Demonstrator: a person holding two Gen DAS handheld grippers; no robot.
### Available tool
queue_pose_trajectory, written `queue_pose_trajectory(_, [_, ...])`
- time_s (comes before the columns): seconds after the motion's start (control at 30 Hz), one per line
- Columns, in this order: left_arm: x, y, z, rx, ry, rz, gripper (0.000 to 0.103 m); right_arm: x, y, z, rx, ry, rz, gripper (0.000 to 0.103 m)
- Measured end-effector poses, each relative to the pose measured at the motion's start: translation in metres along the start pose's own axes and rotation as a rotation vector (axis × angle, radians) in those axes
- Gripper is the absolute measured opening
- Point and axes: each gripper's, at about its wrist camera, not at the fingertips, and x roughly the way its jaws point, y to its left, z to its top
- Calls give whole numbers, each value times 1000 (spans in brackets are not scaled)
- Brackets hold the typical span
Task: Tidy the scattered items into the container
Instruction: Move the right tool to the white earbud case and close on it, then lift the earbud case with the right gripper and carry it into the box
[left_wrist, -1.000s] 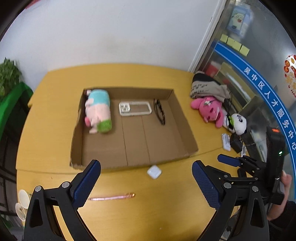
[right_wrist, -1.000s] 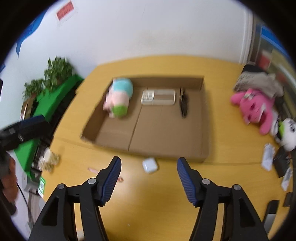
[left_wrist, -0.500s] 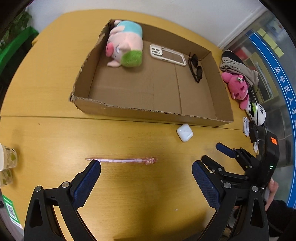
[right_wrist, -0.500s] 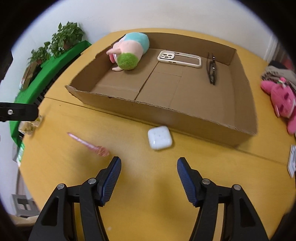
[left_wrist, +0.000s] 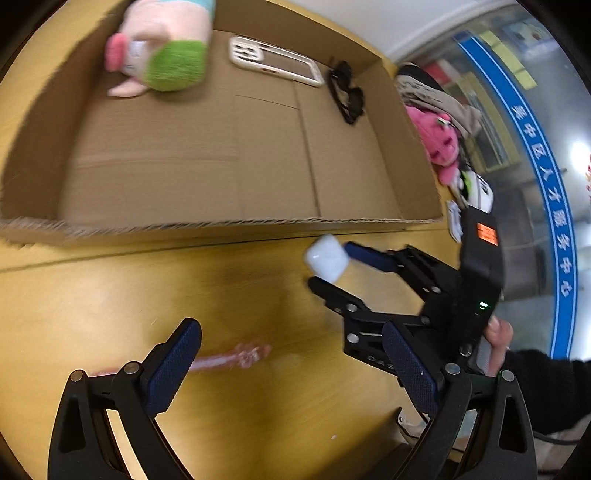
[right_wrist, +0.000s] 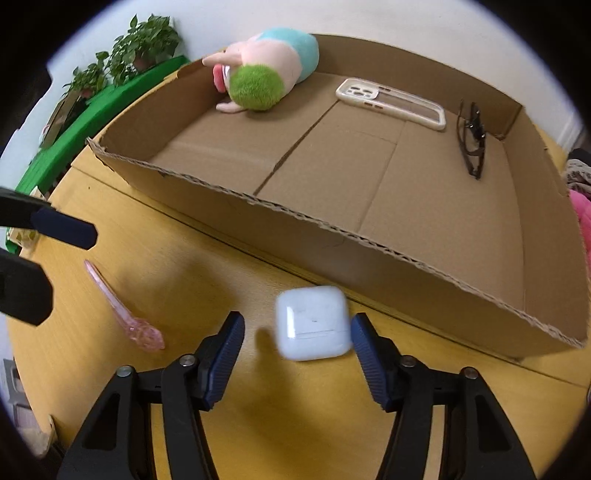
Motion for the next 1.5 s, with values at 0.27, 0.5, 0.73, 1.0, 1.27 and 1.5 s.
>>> queue_pose_trajectory(0.27, [24,-5,17,86,69,-96,97,0,11,-18,-124,33,14,43])
queue_pose_trajectory(0.5, [50,-8,19,101,164,-238,95,-23,32,-40,-175,27,42,42])
queue_pose_trajectory(0.73, [45,-16,16,111,203,-381,77,-56,44,-35,-222,-31,82,42])
queue_pose_trajectory(1.0, [13,-28,19,139,164,-435,33,-99,59,-12,-266,-94,92,42])
queue_pose_trajectory(1.27, [-30,-41,31,172,83,-384,31,-123,62,24,-297,-121,99,42])
queue_pose_trajectory(1.5, [-96,-58,73,279,-17,-320,29,-155,60,88,-313,-133,116,42])
